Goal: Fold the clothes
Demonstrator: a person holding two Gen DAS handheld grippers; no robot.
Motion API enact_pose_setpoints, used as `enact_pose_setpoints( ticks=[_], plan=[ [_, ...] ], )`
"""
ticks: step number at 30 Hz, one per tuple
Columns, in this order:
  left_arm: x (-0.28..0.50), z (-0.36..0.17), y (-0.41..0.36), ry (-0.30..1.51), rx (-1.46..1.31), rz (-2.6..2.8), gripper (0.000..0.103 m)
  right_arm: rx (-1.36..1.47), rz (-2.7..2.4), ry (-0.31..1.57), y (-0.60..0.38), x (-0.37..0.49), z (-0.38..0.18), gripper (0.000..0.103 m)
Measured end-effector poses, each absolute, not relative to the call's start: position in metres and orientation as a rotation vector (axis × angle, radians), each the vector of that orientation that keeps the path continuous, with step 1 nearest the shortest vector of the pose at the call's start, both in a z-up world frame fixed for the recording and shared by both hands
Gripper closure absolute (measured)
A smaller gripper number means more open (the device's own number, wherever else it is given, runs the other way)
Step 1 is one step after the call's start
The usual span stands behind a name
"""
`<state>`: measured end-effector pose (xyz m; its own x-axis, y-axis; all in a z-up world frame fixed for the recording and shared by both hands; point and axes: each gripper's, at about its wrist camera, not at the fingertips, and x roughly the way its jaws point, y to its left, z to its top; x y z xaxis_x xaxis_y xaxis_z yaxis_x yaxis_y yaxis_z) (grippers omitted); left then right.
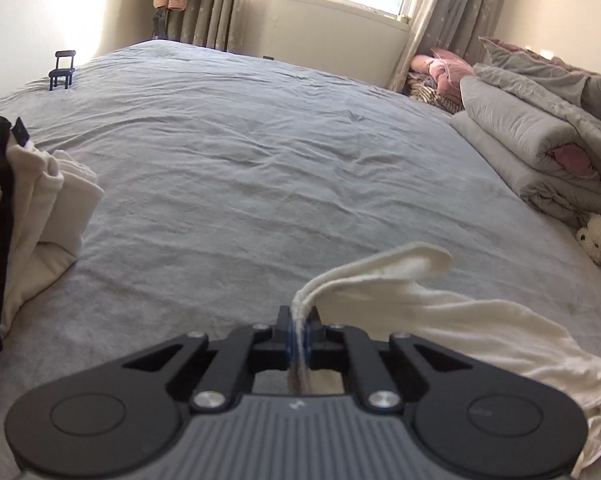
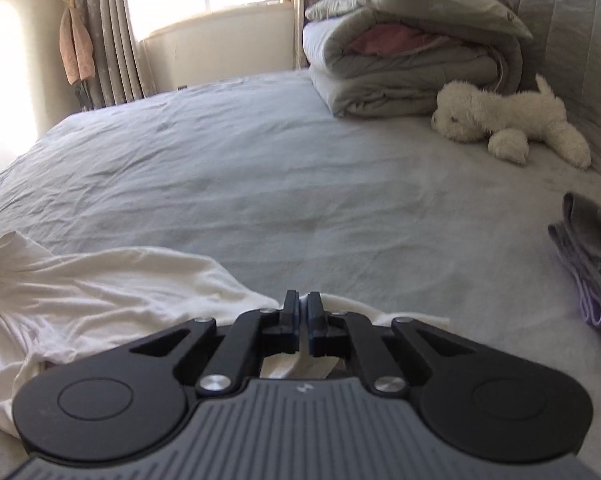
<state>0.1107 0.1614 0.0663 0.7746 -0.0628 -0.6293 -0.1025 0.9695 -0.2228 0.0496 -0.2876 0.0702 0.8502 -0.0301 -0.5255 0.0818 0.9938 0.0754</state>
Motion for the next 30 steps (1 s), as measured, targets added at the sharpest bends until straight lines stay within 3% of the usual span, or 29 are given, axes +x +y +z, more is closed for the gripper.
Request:
enact_pose_setpoints(
  ticks=[3,5,9,11,12,13,16,21,24,26,29,30],
  plan=[
    [0.112,0.068,0.182,0.702,-0.301,0.074,0.097,0.085,-0.035,0.533,-0.287,0.047,0.077,0.102],
    [0.116,0.059,0.191,0.753,-0.316,0.106,0.097,0.088,-0.026,0.643,-0.288,0.057,0.064,0.090],
    [0.120,0.051,0.197,0.798,-0.381,0.101,0.095,0.130,-0.033,0.760,-0.295,0.066,0.045,0.086],
    [0.118,0.056,0.195,0.775,-0.359,0.095,0.083,0.163,-0.023,0.745,-0.298,0.064,0.048,0.063],
    [0.117,0.060,0.193,0.757,-0.335,0.091,0.080,0.172,-0.024,0.729,-0.298,0.063,0.050,0.031],
    [0.115,0.064,0.191,0.743,-0.317,0.084,0.075,0.176,-0.027,0.709,-0.298,0.061,0.053,0.019],
    [0.113,0.072,0.187,0.712,-0.288,0.040,0.059,0.150,-0.064,0.669,-0.300,0.059,0.058,0.019],
    [0.118,0.075,0.175,0.675,-0.152,-0.030,0.052,0.149,-0.120,0.648,-0.317,0.064,0.064,0.019],
    [0.123,0.061,0.154,0.724,-0.019,-0.158,0.044,0.125,-0.105,0.664,-0.322,0.071,0.063,0.022],
    [0.124,0.054,0.140,0.731,0.073,-0.178,0.033,0.127,-0.084,0.698,-0.323,0.076,0.057,0.026],
    [0.127,0.043,0.124,0.707,0.183,-0.190,0.029,0.131,-0.034,0.771,-0.319,0.084,0.044,0.042],
    [0.128,0.040,0.121,0.707,0.210,-0.195,0.031,0.111,-0.021,0.800,-0.314,0.087,0.039,0.061]
  ],
)
